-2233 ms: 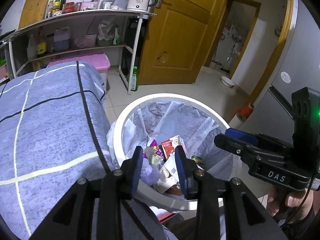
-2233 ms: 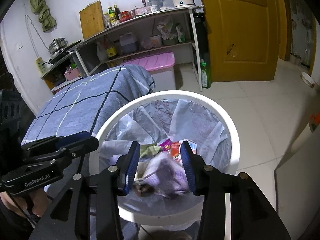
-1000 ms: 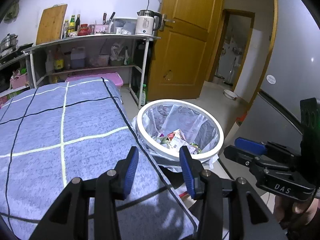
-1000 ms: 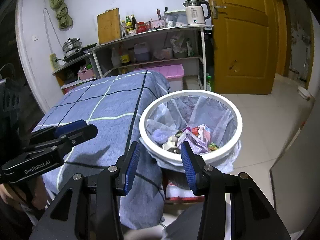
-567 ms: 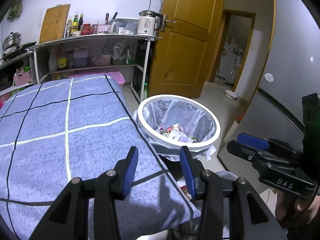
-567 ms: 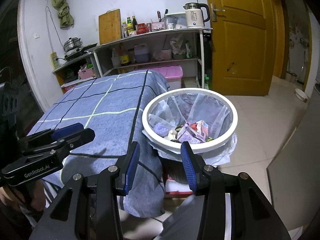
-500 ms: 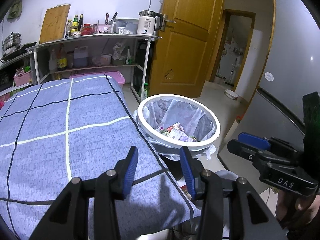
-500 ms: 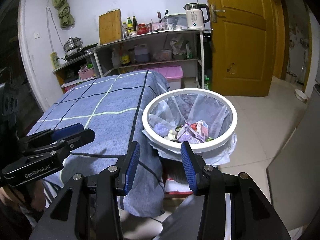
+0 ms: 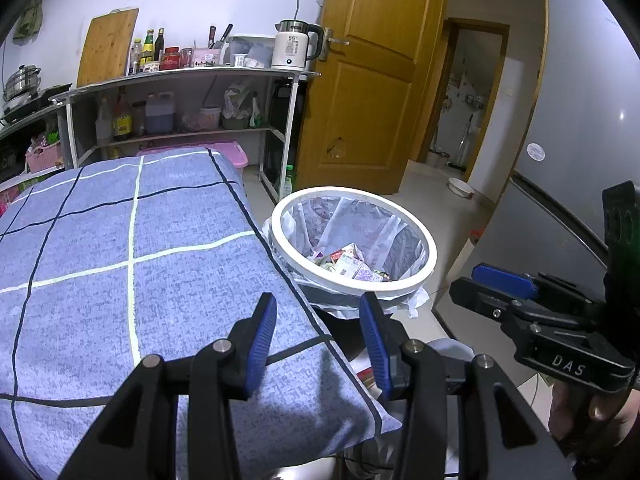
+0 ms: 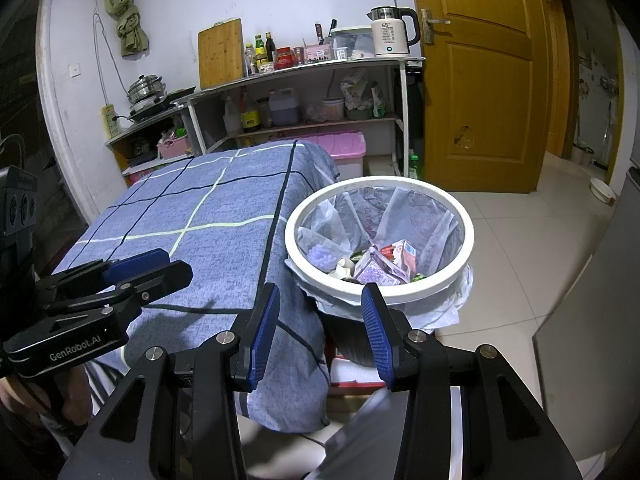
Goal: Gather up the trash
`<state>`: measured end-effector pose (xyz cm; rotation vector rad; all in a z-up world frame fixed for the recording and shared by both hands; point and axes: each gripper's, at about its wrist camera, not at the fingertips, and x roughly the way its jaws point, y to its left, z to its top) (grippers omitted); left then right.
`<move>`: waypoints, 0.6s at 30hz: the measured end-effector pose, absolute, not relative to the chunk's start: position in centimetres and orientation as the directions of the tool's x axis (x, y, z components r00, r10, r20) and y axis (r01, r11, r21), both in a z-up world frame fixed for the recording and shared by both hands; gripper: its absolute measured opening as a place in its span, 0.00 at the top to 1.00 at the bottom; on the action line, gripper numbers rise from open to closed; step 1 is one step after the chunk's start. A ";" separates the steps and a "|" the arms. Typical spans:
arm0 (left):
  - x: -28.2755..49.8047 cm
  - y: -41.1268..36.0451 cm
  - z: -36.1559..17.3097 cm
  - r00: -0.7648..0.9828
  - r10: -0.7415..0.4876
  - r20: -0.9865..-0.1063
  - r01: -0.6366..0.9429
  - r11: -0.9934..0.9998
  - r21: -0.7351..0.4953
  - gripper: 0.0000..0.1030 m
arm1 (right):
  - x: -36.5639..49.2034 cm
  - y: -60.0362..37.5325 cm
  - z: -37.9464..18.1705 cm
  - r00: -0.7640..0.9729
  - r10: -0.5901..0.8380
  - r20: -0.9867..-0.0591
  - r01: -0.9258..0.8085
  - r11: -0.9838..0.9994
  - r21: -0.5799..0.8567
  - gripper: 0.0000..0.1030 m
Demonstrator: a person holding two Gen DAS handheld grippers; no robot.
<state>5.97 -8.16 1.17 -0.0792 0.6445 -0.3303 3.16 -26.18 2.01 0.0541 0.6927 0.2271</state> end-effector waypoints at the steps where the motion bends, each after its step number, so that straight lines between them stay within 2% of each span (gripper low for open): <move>1: 6.0 -8.2 1.2 0.749 -0.326 -0.577 0.277 0.945 -0.174 0.56 | 3.1 -26.2 2.0 0.745 0.225 -0.627 -0.190 0.974 0.125 0.58; 18: 6.1 -8.3 0.9 0.749 -0.315 -0.583 0.270 0.948 -0.167 0.56 | 2.9 -26.2 2.1 0.741 0.225 -0.632 -0.190 0.974 0.124 0.58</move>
